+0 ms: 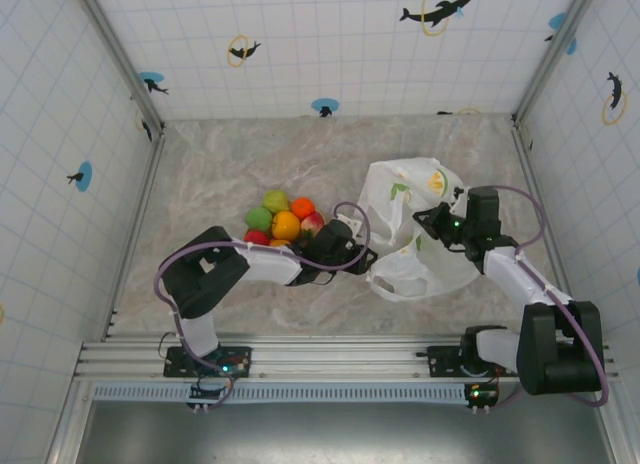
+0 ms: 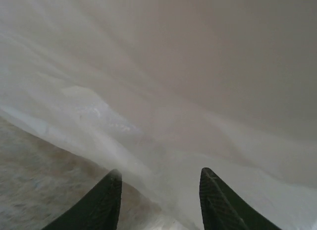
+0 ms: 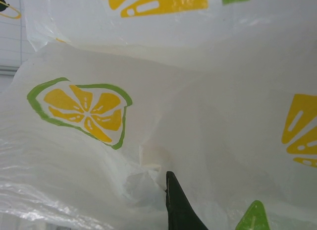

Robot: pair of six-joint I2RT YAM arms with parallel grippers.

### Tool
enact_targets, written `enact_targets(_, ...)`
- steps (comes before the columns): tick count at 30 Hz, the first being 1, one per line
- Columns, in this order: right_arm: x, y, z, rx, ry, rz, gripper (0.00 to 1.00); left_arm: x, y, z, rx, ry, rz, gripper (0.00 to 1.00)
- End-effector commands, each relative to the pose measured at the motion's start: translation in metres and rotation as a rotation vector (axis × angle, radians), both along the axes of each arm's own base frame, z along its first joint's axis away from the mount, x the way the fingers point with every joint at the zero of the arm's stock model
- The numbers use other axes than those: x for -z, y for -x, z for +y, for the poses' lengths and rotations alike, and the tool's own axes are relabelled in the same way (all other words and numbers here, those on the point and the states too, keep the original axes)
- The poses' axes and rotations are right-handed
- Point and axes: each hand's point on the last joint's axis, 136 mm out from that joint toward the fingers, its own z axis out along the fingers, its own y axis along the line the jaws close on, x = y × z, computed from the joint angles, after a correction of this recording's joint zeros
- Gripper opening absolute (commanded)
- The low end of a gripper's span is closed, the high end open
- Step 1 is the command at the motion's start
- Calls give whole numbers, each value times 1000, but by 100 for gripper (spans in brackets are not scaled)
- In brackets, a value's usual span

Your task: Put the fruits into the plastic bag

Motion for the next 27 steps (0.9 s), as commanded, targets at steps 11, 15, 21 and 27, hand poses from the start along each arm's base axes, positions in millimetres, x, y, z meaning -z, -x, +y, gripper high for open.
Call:
enact_targets(11,-69,-26,-49,-81,608,-162,0,-138,48,-25,284,358,-22,0)
enact_targets(15,-89,-28,-60,-81,718,-167,0,-162,56,-20,322,387,-25,0)
enact_targets(21,-105,-34,-60,-73,760,-191,0,-177,57,-6,321,442,-2,0)
enact_targets(27,-94,-36,-47,-95,702,-198,0,-132,36,19,188,257,-30,0)
